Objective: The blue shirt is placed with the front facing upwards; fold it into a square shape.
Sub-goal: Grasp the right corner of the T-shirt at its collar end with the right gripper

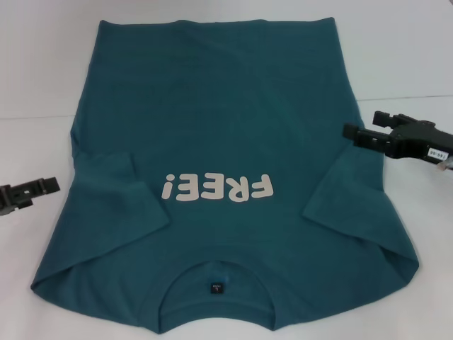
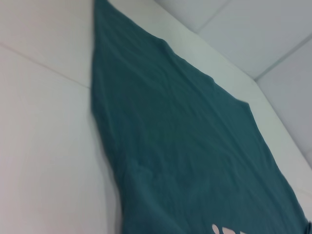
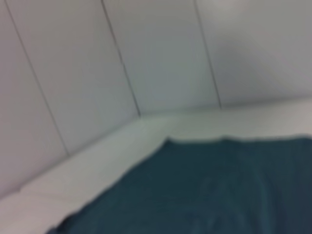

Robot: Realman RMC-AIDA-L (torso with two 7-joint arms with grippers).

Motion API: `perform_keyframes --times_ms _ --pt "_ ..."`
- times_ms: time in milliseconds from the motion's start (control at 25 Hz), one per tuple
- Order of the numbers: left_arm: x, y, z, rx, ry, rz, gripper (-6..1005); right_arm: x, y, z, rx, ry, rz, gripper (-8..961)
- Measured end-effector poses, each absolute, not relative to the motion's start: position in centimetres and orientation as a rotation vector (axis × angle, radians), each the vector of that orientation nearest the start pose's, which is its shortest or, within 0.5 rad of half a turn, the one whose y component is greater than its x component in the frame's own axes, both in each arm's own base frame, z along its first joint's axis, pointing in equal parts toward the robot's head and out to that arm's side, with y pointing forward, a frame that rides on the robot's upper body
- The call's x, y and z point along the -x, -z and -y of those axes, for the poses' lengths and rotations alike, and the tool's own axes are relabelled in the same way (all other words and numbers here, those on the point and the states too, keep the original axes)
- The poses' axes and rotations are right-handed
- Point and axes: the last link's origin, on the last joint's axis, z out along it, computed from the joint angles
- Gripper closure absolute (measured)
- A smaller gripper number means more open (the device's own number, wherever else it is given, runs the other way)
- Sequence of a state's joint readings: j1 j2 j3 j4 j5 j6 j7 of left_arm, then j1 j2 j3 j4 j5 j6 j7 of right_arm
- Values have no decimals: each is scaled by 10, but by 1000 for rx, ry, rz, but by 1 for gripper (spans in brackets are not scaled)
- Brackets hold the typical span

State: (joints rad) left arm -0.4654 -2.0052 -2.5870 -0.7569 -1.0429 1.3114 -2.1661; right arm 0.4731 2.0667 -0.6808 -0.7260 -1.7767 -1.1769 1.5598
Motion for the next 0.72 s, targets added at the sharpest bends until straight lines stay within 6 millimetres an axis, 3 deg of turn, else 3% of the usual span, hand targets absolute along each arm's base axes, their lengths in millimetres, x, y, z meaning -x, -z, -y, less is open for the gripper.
perform_keyframes --times_ms 360,720 --pt "322 -61 -355 2128 621 1418 122 -273 -87 -377 2280 -439 -1181 38" --pt "319 -56 -356 2138 626 1384 123 -280 -84 -363 2284 -96 -1488 37"
